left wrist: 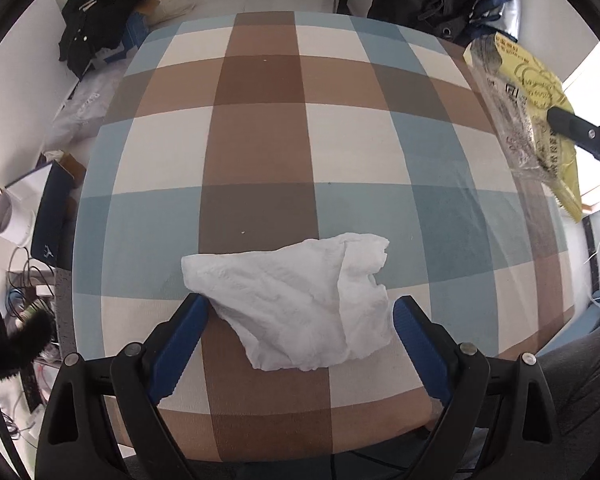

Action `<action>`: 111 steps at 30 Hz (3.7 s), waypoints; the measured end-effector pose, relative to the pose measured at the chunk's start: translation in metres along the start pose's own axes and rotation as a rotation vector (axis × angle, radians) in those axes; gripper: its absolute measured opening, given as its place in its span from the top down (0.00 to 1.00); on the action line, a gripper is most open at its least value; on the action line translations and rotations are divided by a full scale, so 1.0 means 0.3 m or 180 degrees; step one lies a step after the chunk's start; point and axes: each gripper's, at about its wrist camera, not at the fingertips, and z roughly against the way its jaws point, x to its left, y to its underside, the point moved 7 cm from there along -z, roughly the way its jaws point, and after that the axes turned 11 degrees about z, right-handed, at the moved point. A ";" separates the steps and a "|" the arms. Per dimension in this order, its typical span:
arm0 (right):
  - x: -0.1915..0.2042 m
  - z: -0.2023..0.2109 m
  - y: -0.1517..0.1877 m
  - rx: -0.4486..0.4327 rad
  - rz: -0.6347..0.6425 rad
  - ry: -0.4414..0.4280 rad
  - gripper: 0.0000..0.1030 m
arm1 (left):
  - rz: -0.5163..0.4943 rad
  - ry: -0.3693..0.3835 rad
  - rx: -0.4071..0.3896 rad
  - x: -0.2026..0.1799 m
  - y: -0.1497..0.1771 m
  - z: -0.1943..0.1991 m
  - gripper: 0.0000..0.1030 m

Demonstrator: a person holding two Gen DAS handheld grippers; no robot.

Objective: Collect trash
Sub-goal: 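Lower the left gripper onto the white tissue and close, then carry the tissue in the left gripper and yellow bag in the right gripper to the bin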

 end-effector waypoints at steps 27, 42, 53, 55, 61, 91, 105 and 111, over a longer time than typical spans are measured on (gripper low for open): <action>0.008 0.075 0.038 -0.0127 -0.0118 -0.0067 0.91 | -0.0082 0.0073 -0.0362 0.001 0.009 0.100 0.94; 0.074 0.186 0.075 -0.0302 -0.0004 -0.0161 0.91 | 0.0050 0.0266 -0.0669 0.023 -0.028 0.246 0.94; 0.172 0.354 0.074 -0.0568 0.0392 -0.0113 0.91 | -0.0011 0.0426 -0.1045 -0.049 -0.050 0.417 0.94; 0.176 0.384 0.071 -0.0619 0.0435 -0.0101 0.91 | -0.0022 0.0420 -0.1108 -0.068 -0.057 0.440 0.94; 0.151 0.476 0.070 -0.0747 0.0569 0.0047 0.91 | -0.0119 0.0461 -0.1206 -0.153 -0.069 0.498 0.94; -0.366 0.858 0.188 -0.1170 0.0037 0.0821 0.91 | -0.0898 0.1110 -0.1131 -0.815 -0.092 0.565 0.94; -0.708 0.895 0.434 -0.0995 -0.0664 0.1109 0.91 | -0.1476 0.1387 -0.0687 -1.192 0.015 0.394 0.94; -0.817 0.827 0.542 -0.0841 -0.0952 0.1128 0.91 | -0.1695 0.1349 -0.0505 -1.291 0.058 0.270 0.94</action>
